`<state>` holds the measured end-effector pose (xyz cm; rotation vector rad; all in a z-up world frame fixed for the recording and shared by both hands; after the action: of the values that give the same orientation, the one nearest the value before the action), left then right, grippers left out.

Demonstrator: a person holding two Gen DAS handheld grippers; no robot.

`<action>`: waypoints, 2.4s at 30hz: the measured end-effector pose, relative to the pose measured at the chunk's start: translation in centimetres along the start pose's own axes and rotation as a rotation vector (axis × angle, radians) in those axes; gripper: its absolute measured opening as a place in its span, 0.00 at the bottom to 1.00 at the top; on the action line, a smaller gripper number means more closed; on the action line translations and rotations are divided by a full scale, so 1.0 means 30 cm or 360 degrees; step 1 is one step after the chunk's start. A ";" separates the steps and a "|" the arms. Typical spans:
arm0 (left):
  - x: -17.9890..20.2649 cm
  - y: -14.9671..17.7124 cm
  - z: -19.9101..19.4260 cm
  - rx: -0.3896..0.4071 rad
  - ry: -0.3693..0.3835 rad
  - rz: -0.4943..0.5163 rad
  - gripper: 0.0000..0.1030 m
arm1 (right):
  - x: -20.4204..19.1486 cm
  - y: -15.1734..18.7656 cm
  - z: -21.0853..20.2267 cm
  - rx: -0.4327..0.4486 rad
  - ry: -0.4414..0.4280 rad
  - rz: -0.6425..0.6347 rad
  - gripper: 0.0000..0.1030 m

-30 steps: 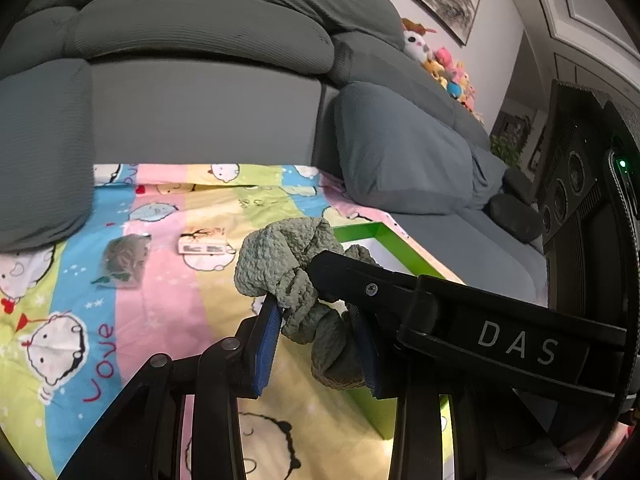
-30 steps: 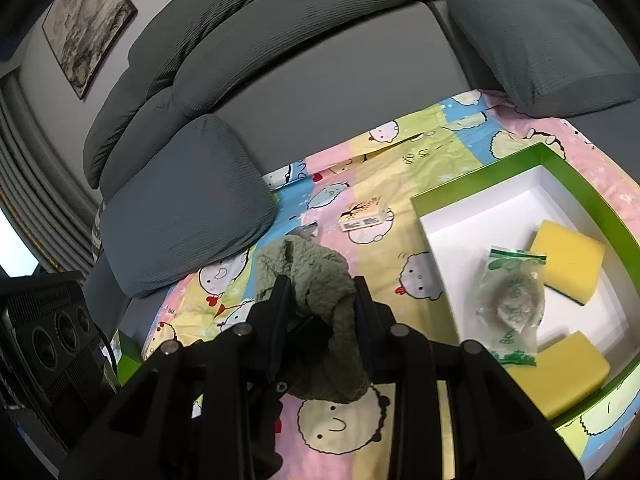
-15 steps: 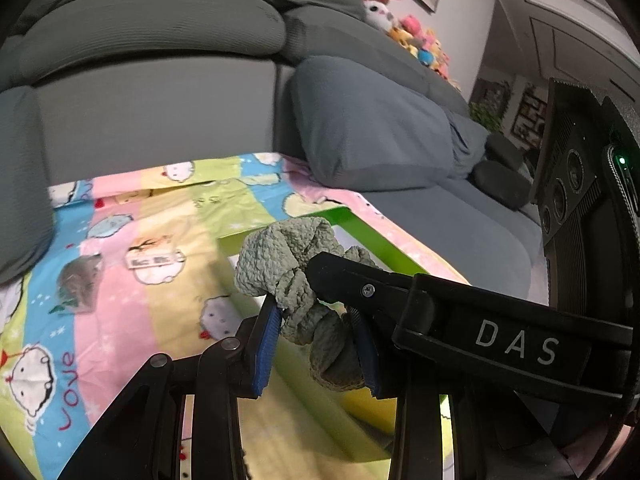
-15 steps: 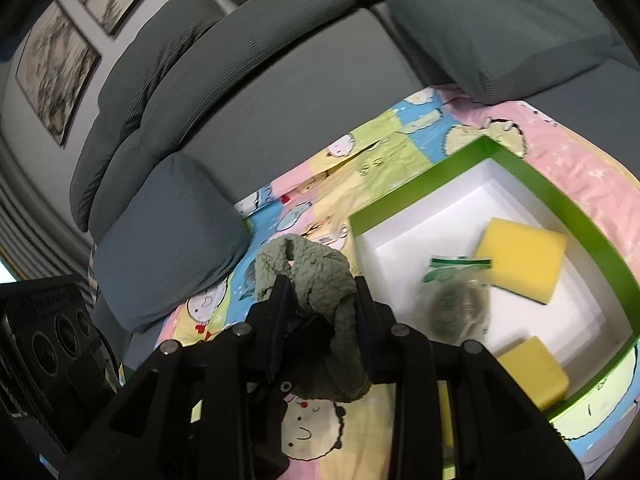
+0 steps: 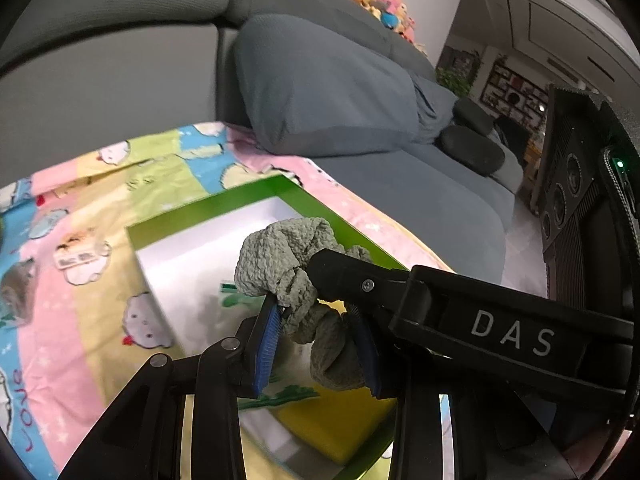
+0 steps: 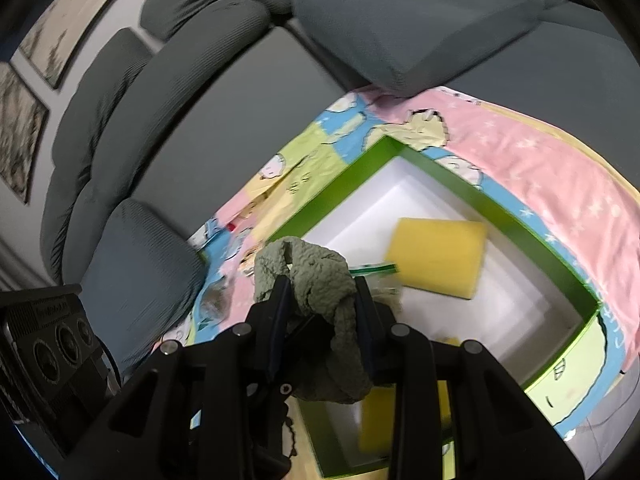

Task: Organize objects
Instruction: 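Carry the grey cloth over the white box with both grippers, then lower the cloth into the box and open both grippers, then move both grippers to the tree-printed paper tissue pack on the sheet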

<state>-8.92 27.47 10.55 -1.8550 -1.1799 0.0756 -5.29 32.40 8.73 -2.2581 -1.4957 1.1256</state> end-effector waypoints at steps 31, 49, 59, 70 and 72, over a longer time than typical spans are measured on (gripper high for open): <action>-0.018 0.055 -0.057 -0.0053 0.0030 -0.0144 0.43 | 0.153 -0.007 0.028 -0.0001 0.0316 0.0225 0.48; -0.515 0.310 -0.534 0.0142 -0.0646 -0.0589 0.81 | -0.236 0.078 -0.044 0.0053 0.0013 -0.0170 0.83; -0.781 0.466 -0.694 0.0262 -0.0939 -0.1091 0.81 | -0.633 0.164 0.177 -0.0167 0.0009 -0.0478 0.82; -0.852 0.500 -0.855 0.0383 -0.1036 -0.1191 0.81 | -0.797 0.114 0.760 -0.0344 0.0520 -0.0766 0.81; -0.864 0.503 -0.872 0.0394 -0.1015 -0.1200 0.81 | -0.781 0.100 0.822 -0.0366 0.0584 -0.0766 0.79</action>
<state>0.02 -10.94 5.10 -1.0892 -2.1328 0.3858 -24.78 5.32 1.37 -1.9253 -1.9252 0.3981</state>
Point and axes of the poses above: each gripper's, at about its wrist camera, not at the fingertips, and z roughly the way its jaws point, x to its right, y to its underside, the point moved 6 cm from there along z, roughly the way its jaws point, and after that the axes turned 11 degrees about y, right-handed, at the moved point
